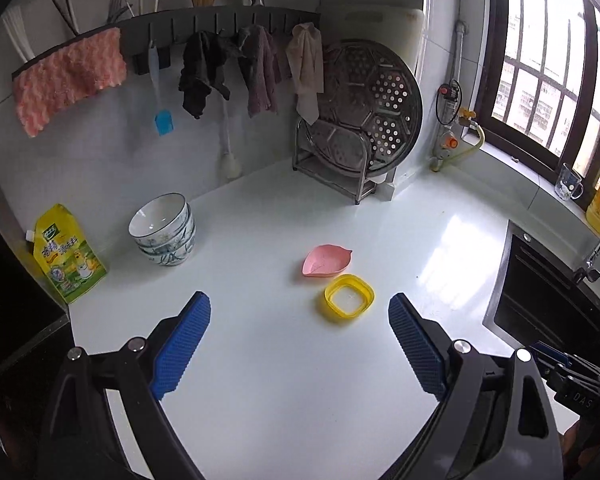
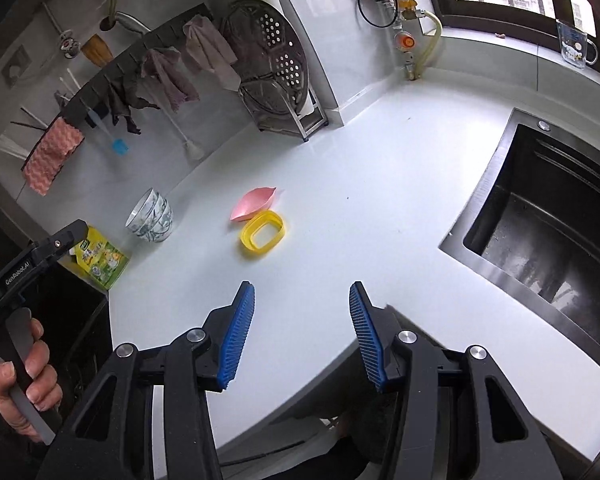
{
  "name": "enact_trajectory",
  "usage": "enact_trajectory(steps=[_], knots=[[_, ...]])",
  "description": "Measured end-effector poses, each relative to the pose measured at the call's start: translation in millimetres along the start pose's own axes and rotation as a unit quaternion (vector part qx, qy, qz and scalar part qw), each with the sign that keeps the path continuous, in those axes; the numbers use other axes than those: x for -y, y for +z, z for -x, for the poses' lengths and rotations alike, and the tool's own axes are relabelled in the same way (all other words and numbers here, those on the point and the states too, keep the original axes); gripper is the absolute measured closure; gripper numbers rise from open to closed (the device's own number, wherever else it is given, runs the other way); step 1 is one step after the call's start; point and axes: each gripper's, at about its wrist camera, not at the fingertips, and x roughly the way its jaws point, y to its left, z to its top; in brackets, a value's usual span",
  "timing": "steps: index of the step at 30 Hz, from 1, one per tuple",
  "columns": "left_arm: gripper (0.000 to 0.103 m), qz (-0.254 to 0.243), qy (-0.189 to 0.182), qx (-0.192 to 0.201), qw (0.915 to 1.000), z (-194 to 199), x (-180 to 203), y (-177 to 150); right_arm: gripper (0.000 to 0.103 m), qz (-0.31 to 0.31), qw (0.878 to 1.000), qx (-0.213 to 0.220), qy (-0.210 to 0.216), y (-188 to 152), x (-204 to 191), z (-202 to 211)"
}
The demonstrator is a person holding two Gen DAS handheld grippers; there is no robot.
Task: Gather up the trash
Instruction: 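Raise both tools back toward the pink dish and yellow lid, then grasp the pink leaf-shaped dish with the left tool while the right tool grasps the yellow lid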
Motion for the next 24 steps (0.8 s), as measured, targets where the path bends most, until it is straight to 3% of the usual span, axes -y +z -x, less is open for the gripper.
enact_trajectory(steps=[5,12,24], knots=[[0.014,-0.025,-0.014,-0.047,0.9985,-60.7,-5.8,18.8,0.055,-0.013,1.000,-0.016,-0.009,25.1,-13.8,-43.0],[0.014,-0.010,-0.028,-0.074,0.9968,-112.0,-20.9,32.0,0.054,-0.003,0.999,-0.041,-0.011,51.8,-35.3,-98.5],[0.014,-0.017,-0.016,-0.111,0.9935,-192.9,-44.7,31.8,0.054,-0.027,0.994,-0.098,-0.031,60.7,-40.2,-196.5]])
